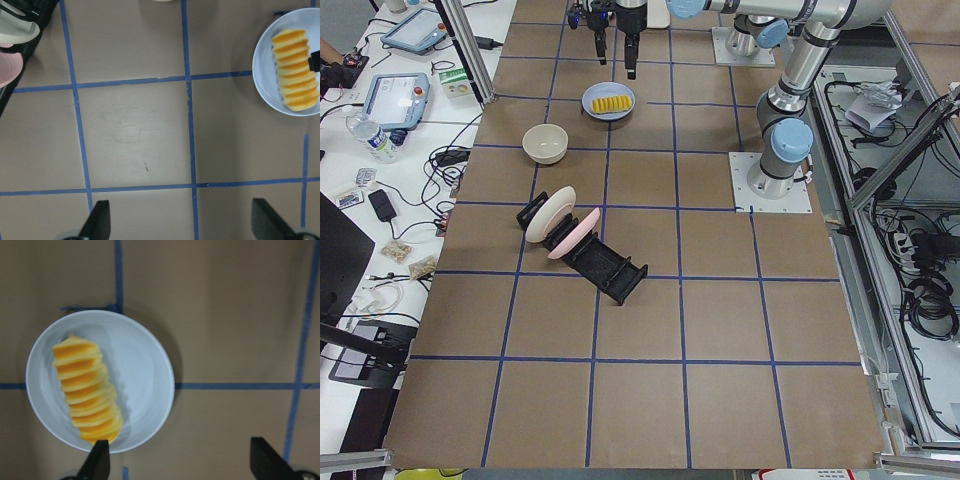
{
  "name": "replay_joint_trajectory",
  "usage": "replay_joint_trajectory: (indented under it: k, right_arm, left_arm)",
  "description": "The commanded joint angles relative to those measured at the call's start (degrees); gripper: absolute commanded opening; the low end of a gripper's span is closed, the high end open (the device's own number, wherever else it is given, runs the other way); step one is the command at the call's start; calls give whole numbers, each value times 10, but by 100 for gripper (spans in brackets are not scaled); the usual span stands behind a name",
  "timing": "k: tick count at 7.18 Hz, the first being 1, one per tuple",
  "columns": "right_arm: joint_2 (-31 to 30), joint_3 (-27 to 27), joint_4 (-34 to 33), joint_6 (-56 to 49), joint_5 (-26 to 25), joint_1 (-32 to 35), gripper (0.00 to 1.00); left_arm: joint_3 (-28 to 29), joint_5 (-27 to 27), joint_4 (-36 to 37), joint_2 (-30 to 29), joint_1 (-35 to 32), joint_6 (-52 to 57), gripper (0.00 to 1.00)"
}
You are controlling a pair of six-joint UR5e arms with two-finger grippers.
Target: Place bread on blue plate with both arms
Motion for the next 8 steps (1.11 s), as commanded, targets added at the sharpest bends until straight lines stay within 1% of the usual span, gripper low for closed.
replay_joint_trajectory:
  k: [1,2,3,5,8]
  right_arm:
    - [-86,7,73,-21,-20,-73,100]
    - [-130,8,95,-34,-63,-80,100]
    - [-157,8,136,-61,-65,-92,100]
    - [-161,9,146,-59,-58,-124,100]
    - [-163,10,147,-57,-55,-120,100]
  left_arm:
    - [0,0,1,1,1,1,100]
    - [0,0,1,0,1,2,100]
    - [0,0,2,1,1,2,100]
    - [1,0,5,0,1,6,100]
    - [1,-1,6,0,1,6,100]
